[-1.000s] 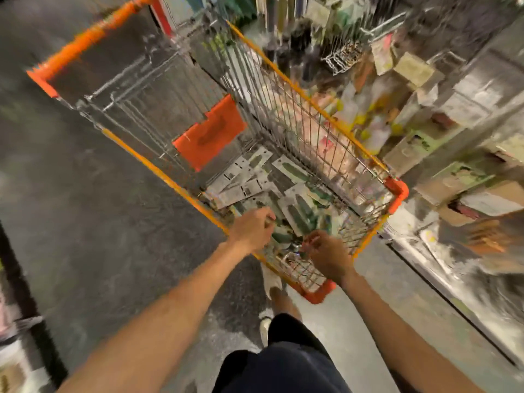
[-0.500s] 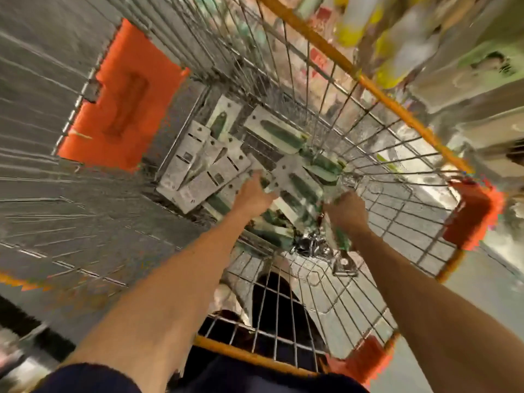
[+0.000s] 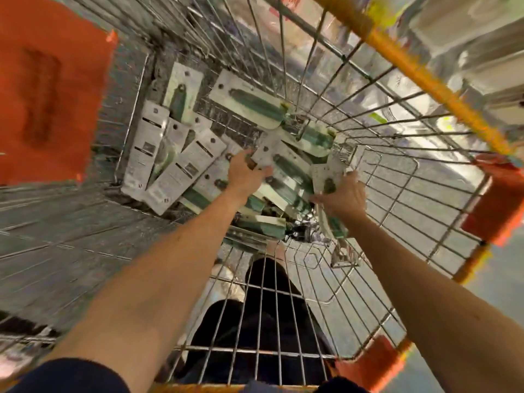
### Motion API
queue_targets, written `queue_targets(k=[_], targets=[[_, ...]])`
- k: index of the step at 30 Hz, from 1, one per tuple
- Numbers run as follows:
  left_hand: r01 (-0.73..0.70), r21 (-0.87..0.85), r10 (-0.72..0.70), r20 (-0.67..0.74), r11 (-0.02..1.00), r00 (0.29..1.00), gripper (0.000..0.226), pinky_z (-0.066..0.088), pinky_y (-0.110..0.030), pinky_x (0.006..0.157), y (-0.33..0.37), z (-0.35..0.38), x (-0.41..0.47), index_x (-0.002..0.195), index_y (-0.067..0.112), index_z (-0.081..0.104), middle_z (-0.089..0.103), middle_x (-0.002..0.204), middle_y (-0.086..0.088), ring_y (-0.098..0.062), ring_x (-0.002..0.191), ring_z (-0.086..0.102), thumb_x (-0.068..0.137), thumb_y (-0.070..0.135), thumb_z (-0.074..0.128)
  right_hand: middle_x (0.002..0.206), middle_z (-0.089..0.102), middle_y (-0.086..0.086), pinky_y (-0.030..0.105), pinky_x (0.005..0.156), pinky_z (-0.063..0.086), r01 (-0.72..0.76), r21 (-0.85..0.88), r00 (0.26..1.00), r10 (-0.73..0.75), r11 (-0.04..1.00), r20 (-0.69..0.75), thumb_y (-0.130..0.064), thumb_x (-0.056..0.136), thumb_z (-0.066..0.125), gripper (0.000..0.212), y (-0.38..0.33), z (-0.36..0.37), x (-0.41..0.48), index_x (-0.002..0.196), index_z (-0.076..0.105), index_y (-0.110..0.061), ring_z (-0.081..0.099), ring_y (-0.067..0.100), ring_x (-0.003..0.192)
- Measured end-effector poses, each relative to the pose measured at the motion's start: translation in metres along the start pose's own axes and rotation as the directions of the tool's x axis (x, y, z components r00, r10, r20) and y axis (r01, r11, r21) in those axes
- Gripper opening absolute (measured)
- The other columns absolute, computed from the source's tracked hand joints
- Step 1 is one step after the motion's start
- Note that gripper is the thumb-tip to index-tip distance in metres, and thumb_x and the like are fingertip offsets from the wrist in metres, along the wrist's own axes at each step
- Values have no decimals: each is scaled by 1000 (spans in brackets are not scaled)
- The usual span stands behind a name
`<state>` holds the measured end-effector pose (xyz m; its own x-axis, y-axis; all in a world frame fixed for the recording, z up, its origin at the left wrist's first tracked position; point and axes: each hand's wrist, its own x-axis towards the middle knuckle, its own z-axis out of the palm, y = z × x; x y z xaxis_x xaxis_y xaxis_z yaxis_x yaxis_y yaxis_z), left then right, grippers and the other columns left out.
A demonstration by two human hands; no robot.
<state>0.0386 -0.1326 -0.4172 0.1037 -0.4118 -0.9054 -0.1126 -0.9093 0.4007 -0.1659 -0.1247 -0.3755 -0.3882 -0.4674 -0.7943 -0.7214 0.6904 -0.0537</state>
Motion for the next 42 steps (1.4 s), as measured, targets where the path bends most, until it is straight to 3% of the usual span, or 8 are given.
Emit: queue_targets(k=[5, 9, 13, 20, 25, 30, 34, 42], targets=[[-49, -75, 51, 28, 996, 998, 23, 55, -19, 79, 2, -8, -21, 108, 2, 70, 73, 102, -5, -7, 85, 67, 87, 9, 73, 107, 51, 6, 41, 88, 51, -30, 166, 998, 20, 986, 61, -22, 71, 85, 70, 5, -9, -1, 125, 43, -7, 53, 23, 103], [-58, -64, 58, 2, 996, 998, 32, 56, -53, 88, 11, -11, -47, 95, -5, 66, 68, 99, -26, -40, 86, 66, 86, 24, 75, 113, 64, 7, 41, 82, 57, -10, 293, 996, -16, 956, 85, -18, 69, 86, 68, -3, -19, -8, 126, 50, -7, 65, 26, 100], [-147, -103, 142, -53, 984, 988, 28, 44, -33, 51, 24, -10, -79, 70, 11, 56, 47, 55, 0, -15, 47, 40, 91, 23, 71, 120, 64, 8, 44, 88, 57, 87, 381, 993, -112, 920, 43, -15, 70, 85, 72, -13, -33, -25, 132, 48, -10, 65, 26, 106], [-347, -108, 324, -191, 931, 927, 28, 36, -27, 52, 40, -43, -139, 73, 7, 57, 49, 57, 5, -13, 53, 40, 94, 23, 68, 108, 58, -4, 31, 86, 50, 253, 533, 961, -272, 807, -45, -11, 74, 83, 62, -18, -56, -72, 125, 49, -11, 58, 14, 97], [-540, -11, 521, -251, 841, 816, 27, 49, -47, 61, 46, -86, -192, 77, 5, 60, 55, 63, -1, -21, 59, 50, 94, 25, 66, 119, 67, 0, 39, 91, 55, 343, 567, 930, -356, 749, -93, -13, 69, 87, 67, -18, -69, -115, 125, 52, -9, 64, 18, 106], [-670, -62, 644, -228, 739, 731, 52, 31, -26, 53, 47, -120, -252, 56, 16, 32, 32, 48, 17, -6, 47, 31, 95, 11, 65, 100, 70, -8, 23, 74, 59, 460, 590, 867, -479, 663, -137, -13, 71, 86, 40, -21, -85, -187, 102, 61, -19, 69, -2, 82], [-766, -5, 746, -226, 643, 627, 16, 49, -42, 73, 39, -157, -312, 79, 16, 65, 66, 84, -6, -19, 79, 61, 90, 26, 72, 85, 70, -9, 13, 55, 52, 554, 611, 787, -595, 565, -163, -11, 73, 83, 30, -24, -98, -263, 98, 67, -9, 65, -8, 62], [-947, 172, 960, -112, 272, 255, 20, 53, -17, 69, 24, -220, -482, 93, 29, 70, 72, 83, 22, 8, 76, 65, 87, 11, 74, 70, 73, -9, 11, 50, 47, 743, 565, 544, -815, 359, -197, -11, 73, 82, 18, -14, -105, -452, 87, 70, -14, 66, -1, 58]])
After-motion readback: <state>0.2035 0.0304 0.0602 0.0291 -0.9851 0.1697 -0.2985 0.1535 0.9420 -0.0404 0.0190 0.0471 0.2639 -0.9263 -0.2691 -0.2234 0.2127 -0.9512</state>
